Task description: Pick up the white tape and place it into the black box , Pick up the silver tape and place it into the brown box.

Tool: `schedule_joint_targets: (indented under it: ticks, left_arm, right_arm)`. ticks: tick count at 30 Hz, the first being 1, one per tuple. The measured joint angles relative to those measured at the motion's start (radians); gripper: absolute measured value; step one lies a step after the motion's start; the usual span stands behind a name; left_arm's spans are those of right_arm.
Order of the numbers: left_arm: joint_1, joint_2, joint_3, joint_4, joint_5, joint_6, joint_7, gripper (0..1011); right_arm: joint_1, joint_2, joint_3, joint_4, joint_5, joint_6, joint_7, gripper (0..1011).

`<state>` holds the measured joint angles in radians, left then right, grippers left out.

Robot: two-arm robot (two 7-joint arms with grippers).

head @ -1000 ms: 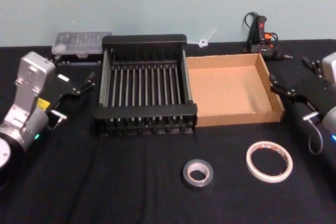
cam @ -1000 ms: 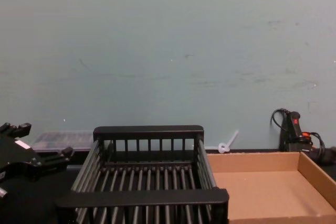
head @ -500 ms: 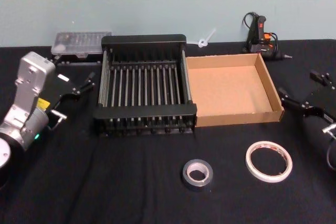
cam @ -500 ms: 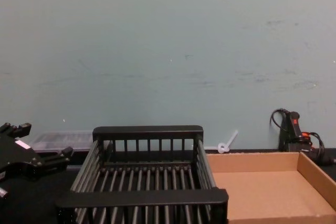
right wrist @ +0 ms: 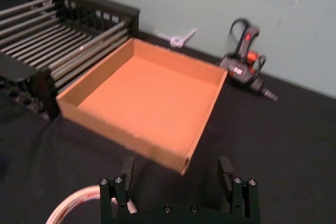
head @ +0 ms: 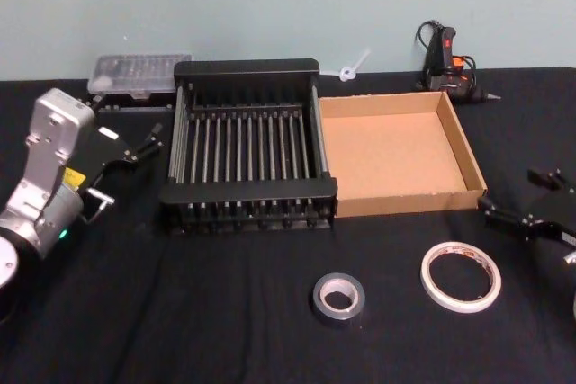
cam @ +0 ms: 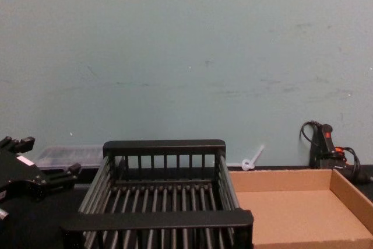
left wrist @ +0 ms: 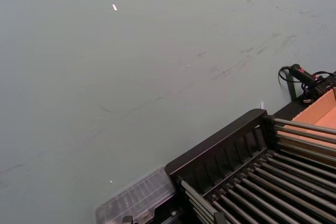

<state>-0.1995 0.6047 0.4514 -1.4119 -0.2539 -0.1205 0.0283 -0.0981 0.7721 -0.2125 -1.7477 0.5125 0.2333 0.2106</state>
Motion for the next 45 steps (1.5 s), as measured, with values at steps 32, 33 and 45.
schedule_joint_targets:
  ticks: [32,33,45]
  left_arm:
    - [0.000,0.000,0.000,0.000,0.000,0.000,0.000,1001]
    - [0.000,0.000,0.000,0.000,0.000,0.000,0.000,1001]
    - [0.000,0.000,0.000,0.000,0.000,0.000,0.000,1001]
  right_arm:
    - [-0.007,-0.024,-0.011,0.036,-0.034,0.162,0.117,1002]
    - [-0.006,-0.025,-0.011,0.037,-0.035,0.164,0.119,1002]
    - [-0.003,-0.037,-0.011,0.044,-0.049,0.188,0.135,1002]
